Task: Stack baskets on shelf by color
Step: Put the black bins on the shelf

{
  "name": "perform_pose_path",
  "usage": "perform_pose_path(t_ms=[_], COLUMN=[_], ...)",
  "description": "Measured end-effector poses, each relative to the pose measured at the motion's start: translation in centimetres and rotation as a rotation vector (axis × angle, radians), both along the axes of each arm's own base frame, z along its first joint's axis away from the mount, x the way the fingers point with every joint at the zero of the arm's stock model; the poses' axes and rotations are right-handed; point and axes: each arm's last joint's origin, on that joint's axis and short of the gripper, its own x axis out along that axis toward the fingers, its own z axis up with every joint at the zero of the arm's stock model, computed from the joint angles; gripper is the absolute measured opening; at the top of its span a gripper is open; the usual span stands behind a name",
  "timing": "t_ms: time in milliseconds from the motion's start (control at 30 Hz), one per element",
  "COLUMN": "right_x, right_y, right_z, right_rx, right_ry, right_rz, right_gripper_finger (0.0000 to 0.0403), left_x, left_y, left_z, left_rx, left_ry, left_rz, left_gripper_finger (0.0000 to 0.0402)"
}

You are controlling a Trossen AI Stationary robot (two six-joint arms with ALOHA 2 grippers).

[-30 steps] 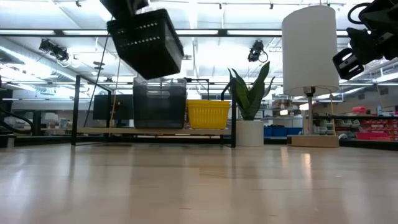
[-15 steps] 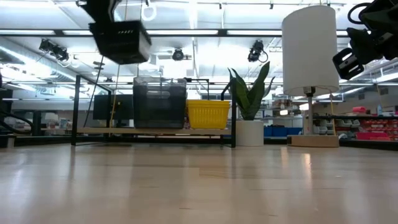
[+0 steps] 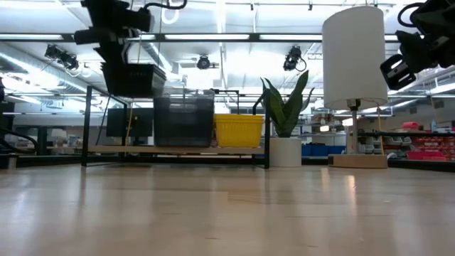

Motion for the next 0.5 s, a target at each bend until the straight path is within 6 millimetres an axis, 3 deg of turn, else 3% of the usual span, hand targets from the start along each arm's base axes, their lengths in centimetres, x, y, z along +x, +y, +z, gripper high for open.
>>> perform_pose_path(t_ms=[500], right_x=[0.0], right_y=[0.0], right_z=[0.1], right_rx=[0.003], right_ry=[-0.009], right_rz=[-0.008], right_gripper_finger=[0.0115], left_x=[0.1], left_y=[2.5], left_z=[-3.9], left_rx=[-0.11], left_ry=[0.01], left_rz=[-0.017], left_gripper_finger=[0.0027])
